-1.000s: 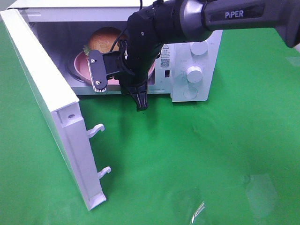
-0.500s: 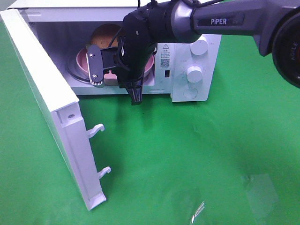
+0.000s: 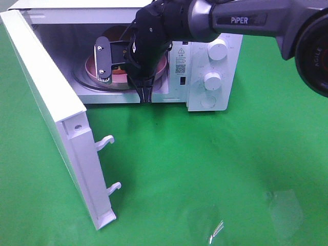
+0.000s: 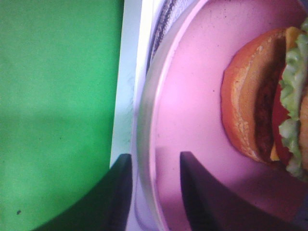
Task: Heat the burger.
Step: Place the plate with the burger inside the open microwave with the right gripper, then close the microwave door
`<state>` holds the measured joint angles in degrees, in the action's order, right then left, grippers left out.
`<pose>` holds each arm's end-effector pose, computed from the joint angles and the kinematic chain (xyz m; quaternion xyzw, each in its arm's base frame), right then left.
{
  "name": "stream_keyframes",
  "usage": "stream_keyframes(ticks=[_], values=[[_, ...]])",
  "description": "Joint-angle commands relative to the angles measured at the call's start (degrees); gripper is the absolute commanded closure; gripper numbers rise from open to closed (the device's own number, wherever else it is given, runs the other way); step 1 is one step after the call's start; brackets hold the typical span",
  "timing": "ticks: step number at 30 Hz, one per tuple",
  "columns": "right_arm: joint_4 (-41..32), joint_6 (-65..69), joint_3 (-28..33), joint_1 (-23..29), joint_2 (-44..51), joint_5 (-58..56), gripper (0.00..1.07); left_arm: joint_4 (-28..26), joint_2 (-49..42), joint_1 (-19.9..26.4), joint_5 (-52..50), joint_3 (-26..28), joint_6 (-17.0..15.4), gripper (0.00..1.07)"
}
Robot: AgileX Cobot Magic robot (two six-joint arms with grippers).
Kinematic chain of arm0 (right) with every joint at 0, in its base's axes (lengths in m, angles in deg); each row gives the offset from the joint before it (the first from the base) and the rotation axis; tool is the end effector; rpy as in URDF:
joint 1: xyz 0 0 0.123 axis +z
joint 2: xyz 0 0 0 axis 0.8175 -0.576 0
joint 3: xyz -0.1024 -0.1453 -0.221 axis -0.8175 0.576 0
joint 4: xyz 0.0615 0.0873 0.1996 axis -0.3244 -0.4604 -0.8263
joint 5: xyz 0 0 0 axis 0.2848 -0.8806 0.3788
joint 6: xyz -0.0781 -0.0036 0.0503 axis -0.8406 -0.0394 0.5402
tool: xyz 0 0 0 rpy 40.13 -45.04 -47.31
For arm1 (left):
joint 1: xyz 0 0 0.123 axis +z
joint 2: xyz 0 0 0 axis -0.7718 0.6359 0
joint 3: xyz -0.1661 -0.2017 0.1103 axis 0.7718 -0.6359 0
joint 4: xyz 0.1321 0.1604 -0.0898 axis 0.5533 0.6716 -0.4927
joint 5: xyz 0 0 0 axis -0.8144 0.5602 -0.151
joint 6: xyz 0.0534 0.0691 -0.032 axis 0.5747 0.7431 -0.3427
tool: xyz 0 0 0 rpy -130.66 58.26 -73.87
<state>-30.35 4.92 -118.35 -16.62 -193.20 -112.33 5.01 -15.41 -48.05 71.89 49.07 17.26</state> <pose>0.4018 0.3037 0.1759 -0.7228 0.5980 -0.1279 0.3219 -0.0279 -0.0083 0.2662 -0.0054 0.8533 -0.0260 0.5208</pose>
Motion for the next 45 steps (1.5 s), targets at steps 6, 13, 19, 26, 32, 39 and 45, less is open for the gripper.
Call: stream_keyframes(ticks=[6, 13, 19, 26, 32, 39, 45], values=[[-1.32, 0.8, -0.4, 0.63, 0.17, -1.83, 0.62, -0.17, -0.86, -0.23, -0.97, 0.0, -0.06, 0.08], [-1.38, 2.12, -0.4, 1.15, 1.83, -3.38, 0.56, -0.17, -0.86, -0.23, -0.97, 0.0, -0.06, 0.08], [-2.29, 5.04, -0.4, 1.32, 3.09, -6.36, 0.5, -0.17, -0.86, -0.23, -0.97, 0.0, -0.06, 0.08], [-2.69, 5.39, 6.42, 1.32, 6.59, -3.84, 0.47, -0.17, -0.86, -0.23, -0.97, 0.0, -0.06, 0.08], [-2.46, 5.39, 14.04, 1.32, 10.71, -0.69, 0.47, -0.17, -0.86, -0.23, -0.97, 0.0, -0.06, 0.08], [-2.46, 5.39, 24.87, 1.32, 16.73, 7.68, 0.39, -0.17, -0.86, -0.23, -0.97, 0.0, -0.06, 0.08], [-2.23, 5.39, 32.89, 1.32, 21.89, 13.75, 0.34, -0.17, -0.86, -0.23, -0.97, 0.0, -0.06, 0.08]])
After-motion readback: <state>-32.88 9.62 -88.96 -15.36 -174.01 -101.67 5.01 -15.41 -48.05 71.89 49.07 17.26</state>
